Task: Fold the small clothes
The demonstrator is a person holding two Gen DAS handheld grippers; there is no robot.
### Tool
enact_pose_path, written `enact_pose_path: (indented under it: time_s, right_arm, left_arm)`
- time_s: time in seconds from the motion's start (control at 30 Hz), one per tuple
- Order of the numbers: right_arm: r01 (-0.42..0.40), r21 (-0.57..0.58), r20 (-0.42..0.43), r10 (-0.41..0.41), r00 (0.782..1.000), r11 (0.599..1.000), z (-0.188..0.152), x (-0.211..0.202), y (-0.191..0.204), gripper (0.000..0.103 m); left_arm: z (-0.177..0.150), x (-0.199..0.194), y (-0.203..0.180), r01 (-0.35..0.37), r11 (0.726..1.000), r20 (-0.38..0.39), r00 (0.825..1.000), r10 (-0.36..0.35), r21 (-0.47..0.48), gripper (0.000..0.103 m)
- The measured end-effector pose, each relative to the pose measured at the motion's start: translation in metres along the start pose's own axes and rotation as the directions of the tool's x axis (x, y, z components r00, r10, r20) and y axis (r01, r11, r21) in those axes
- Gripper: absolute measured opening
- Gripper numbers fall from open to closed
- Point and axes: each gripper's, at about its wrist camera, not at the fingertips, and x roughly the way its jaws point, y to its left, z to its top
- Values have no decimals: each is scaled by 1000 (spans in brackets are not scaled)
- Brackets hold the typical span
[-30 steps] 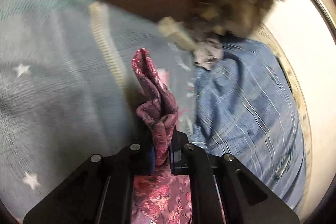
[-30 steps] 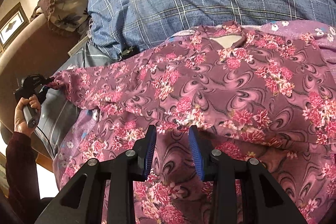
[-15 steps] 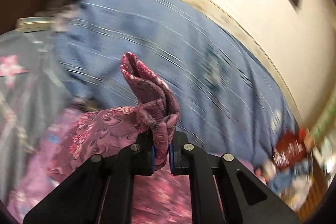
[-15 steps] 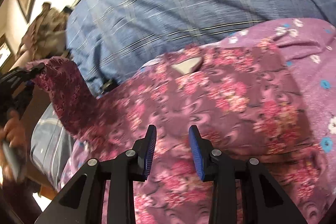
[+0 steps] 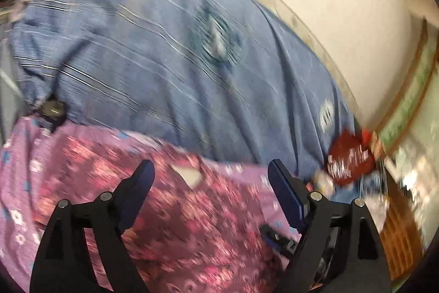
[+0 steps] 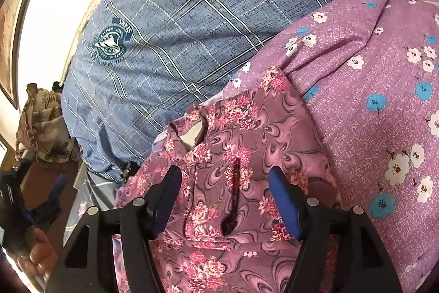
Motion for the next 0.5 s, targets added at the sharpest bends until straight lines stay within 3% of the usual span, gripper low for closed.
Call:
enact_pose_path:
  time_s: [0.1,0.17,0.23,0.37,0.43,0.5]
  right_arm:
    - [7,-34,-48,-9,999,999,-1,12,5,69]
    - [14,-41,-83,-17,996,999,1,26,5,69]
    - [-2,-31,-118,-2,993,1000,2,38,4,68]
    - [-28,-15,-212,24,977,1000,-1,68,3,63]
    - [-17,-46,-199,7,980,999,-5,73,9,55]
    - [-53,-78,-232,34,972,996,-10,77,18,23]
  left_arm:
    - [8,0,34,-186,982,11,983,186,-21,85]
    - [8,2,64,-315,947,-18,949,314,-58,85]
    - [4,3,91,-355,929,-52,935,352,-99,85]
    - [-7,8,128,-477,871,-125,877,464,-113,85]
    - [-15,15,141,-543,835,-180,833,523,-86,85]
    - [-21,21,151,-563,823,-218,815,537,-74,85]
